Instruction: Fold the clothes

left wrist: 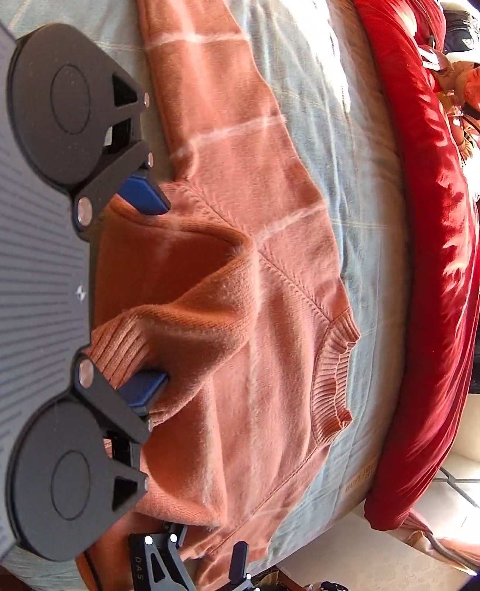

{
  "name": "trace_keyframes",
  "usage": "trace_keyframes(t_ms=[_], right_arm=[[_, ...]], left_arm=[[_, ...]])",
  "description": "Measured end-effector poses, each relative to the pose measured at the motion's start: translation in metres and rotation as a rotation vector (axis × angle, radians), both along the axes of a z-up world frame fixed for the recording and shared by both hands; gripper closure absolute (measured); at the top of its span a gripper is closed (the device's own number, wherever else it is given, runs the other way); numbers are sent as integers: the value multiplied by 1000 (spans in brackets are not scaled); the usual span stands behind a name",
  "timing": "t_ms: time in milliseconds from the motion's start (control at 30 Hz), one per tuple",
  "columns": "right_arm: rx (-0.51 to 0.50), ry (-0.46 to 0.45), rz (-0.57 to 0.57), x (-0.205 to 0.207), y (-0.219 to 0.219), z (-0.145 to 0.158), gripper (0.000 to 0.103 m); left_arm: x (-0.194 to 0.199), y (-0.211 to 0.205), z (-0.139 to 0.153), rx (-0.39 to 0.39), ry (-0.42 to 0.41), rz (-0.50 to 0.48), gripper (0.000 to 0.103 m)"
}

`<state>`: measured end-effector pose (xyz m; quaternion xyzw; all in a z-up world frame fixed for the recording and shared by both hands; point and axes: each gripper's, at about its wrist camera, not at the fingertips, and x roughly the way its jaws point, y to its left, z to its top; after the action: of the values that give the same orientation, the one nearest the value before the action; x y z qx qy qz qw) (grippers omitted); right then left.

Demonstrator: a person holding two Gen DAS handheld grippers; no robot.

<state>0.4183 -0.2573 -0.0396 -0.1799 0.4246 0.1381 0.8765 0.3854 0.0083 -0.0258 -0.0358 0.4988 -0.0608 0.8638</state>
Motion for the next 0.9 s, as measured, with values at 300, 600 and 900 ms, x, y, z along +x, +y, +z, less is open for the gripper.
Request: trace_keyframes(t_ms=[300,600,900], right_arm=[[112,67,-43,-1,-15,8,0],[163,101,-25,-47,-29,32,0],[125,128,67,-89,-17,26,0]], left_arm=[[14,1,-12,-6,22,-13,12],[-33,14,16,-148,85,24,12],[-64,-10,-1,-137,147,-65,14]])
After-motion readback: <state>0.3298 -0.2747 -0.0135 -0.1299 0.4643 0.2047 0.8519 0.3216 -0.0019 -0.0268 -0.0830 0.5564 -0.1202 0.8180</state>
